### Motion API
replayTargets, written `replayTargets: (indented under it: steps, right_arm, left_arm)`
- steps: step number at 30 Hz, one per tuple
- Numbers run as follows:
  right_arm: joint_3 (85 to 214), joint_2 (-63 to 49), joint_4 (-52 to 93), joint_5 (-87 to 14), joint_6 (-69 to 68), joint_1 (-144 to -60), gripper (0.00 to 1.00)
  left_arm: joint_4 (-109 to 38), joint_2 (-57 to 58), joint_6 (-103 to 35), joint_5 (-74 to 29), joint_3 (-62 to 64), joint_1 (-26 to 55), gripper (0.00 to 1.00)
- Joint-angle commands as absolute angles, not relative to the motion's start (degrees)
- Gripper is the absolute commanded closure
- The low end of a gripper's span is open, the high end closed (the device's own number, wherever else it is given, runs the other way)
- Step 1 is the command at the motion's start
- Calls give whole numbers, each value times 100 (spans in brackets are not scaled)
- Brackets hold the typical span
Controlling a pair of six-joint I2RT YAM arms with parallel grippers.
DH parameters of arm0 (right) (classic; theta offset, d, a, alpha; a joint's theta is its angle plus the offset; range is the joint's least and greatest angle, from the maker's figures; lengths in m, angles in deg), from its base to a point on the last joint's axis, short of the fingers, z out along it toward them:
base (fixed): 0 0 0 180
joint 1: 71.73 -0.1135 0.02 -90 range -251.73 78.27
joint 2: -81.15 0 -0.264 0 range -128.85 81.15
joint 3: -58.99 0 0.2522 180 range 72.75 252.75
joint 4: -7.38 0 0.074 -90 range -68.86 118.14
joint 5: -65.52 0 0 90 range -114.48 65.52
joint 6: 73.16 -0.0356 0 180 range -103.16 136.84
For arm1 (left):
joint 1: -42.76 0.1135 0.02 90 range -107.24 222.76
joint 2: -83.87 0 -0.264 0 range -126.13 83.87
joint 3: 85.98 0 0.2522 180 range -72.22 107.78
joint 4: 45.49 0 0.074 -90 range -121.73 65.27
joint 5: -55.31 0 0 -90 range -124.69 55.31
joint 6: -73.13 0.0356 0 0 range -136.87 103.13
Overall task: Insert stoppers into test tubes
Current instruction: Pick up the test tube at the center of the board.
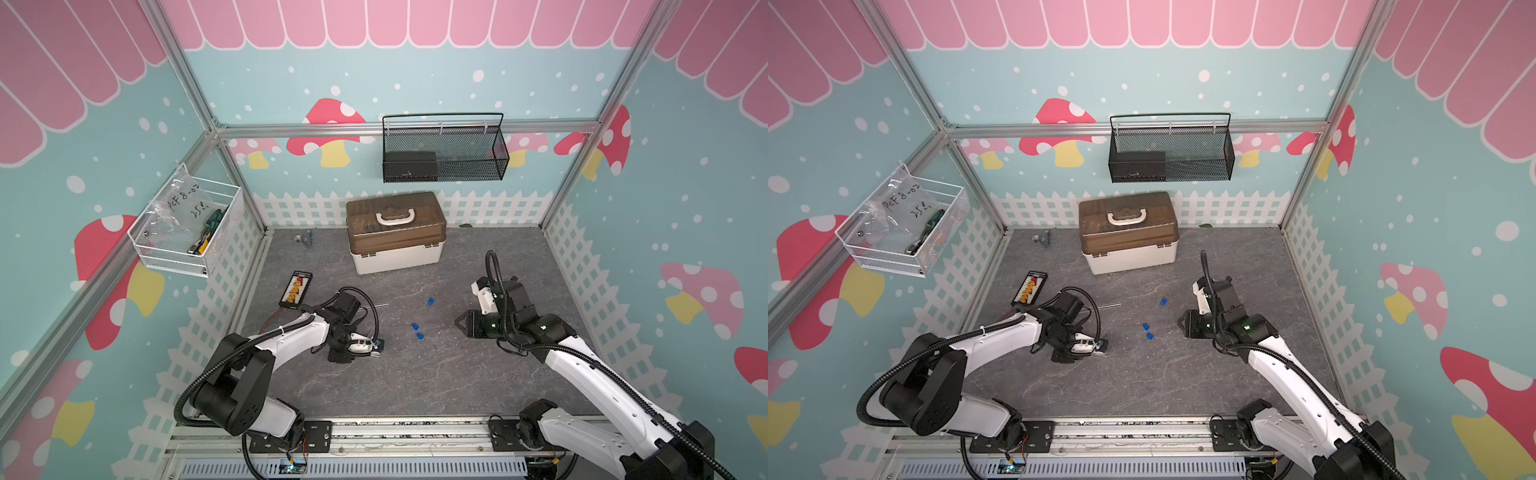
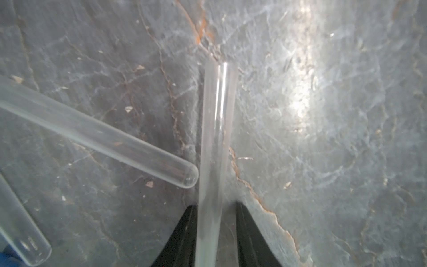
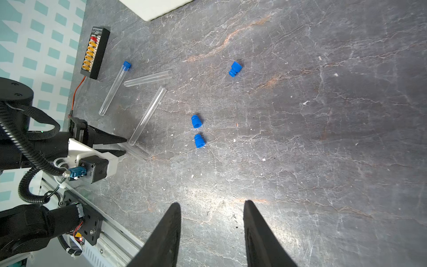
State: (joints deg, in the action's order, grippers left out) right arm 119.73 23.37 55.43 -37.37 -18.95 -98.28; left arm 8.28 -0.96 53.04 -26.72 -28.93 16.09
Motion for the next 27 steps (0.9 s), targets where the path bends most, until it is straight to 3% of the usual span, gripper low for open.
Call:
replayTargets:
  steps: [1, 17, 27]
  right_arm:
    - [11924, 2288, 5586, -3713, -1806, -9792, 57]
    - [11916, 2375, 5658, -3696, -1771, -9792, 57]
    - [11968, 2384, 5752, -3767, -1779, -9792, 57]
  left_arm:
    - [1028, -194, 5530, -2713, -2792, 1560, 67]
    - [872, -135, 5496, -2872, -2921, 1506, 76]
    - [1164, 801, 5058, -2761, -2996, 1504, 82]
